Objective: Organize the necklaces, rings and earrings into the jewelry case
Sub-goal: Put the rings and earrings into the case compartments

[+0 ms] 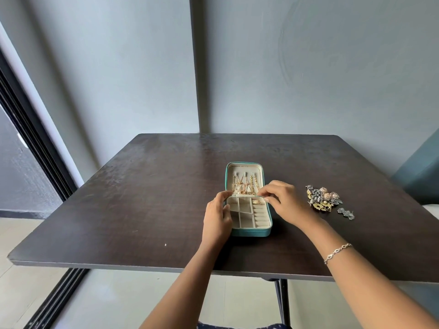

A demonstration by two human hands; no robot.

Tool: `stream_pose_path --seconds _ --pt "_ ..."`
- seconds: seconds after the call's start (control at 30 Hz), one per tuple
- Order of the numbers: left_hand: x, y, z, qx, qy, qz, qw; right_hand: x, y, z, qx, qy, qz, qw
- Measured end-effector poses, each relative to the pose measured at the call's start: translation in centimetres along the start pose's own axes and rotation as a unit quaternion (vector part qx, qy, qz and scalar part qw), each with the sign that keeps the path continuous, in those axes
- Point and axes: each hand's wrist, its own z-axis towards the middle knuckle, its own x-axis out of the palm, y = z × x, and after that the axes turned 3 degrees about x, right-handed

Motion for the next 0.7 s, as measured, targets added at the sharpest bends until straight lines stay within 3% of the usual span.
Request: stream_pose_path --seconds 0.13,0.33,0.5,0.63,0.7 --pt "0.0 0.1 0.0 -0.001 -0.004 -0.002 1.0 0.1 -1.0 -2.1 0.017 -0.072 0.013 0.997" --pt "0.2 0.5 0.1 -0.002 -0.009 -0.002 1.0 -0.6 -3.6 -4.9 0.073 -0.054 0.009 0.996" --pt "0.2 0.4 0.2 0.004 -0.015 0.004 1.0 -2.9 -6.1 -4.3 0.156 -0.148 0.016 0.976" --pt "0.2 0.5 0.1 0.001 -0.017 0.002 1.0 -3.9 -7.6 -2.9 0.213 -0.091 -0.007 0.973" --pt "0.2 0.5 0.1 0.001 -0.016 0.001 1.0 -4.1 -8.0 -2.4 0.227 -0.099 -0.02 0.969"
